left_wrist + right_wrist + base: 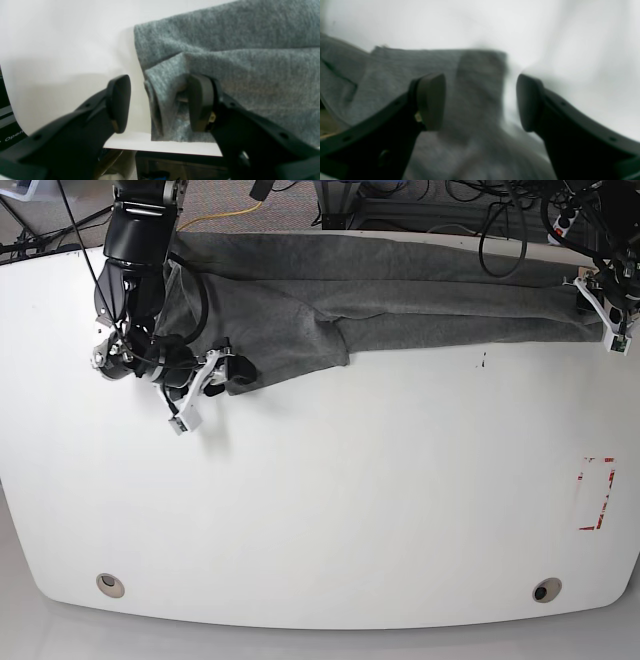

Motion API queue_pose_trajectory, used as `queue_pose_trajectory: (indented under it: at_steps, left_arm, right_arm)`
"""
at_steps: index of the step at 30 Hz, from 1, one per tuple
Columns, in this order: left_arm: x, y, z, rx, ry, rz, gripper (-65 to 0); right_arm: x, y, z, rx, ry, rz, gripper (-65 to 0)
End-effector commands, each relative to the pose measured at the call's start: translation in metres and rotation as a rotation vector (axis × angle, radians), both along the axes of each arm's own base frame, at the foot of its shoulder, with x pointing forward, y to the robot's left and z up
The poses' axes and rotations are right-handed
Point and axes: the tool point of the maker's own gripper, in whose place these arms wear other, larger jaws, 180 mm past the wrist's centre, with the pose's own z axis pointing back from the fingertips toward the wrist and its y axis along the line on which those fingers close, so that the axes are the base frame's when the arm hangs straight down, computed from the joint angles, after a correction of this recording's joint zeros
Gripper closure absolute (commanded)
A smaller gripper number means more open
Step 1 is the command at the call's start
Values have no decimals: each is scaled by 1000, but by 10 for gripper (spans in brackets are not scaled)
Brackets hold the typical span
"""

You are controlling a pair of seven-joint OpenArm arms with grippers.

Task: Fold the T-shirt properly
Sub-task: 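Lay the folded hem down and release it with both grippers, then grasp the folded shirt edge with both grippers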

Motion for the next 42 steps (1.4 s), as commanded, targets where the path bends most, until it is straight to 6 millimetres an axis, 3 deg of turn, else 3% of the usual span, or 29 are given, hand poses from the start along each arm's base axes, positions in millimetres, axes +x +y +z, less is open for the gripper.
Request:
queue_pose_trajectory:
  at_steps: [1, 5, 7, 10, 13, 15, 20, 24, 35, 42]
  left_arm:
    - [8, 6, 12, 25, -31, -10, -337]
    - [8, 5, 12, 26, -32, -11, -337]
    - [8, 6, 13, 27, -33, -10, -337]
    - [8, 6, 13, 27, -34, -10, -337]
    - [8, 7, 13, 30, -33, -10, -337]
    - [8, 7, 13, 30, -33, -12, -337]
    - [8, 7, 13, 32, -30, -13, -337]
    - [8, 7, 13, 32, -30, -12, -337]
    - [8, 8, 13, 34, -29, -12, -337]
    - [10, 4, 11, 30, -22, -27, -337]
  right_arm:
    - [12, 5, 12, 22, -37, -9, -422]
    - [12, 11, 11, 43, -20, -31, -420]
    - [13, 18, 12, 55, -25, -29, -385]
    - [13, 19, 13, 59, -26, -30, -258]
    - [13, 19, 13, 58, -29, -26, -63]
    - [13, 20, 14, 62, -31, -26, 0]
    - [21, 20, 38, 41, -118, -10, 0]
    - [8, 17, 50, 7, -163, 2, 0]
    - [-42, -26, 73, -10, -201, -62, 0]
    - [-70, -45, 69, -20, -161, -88, 0]
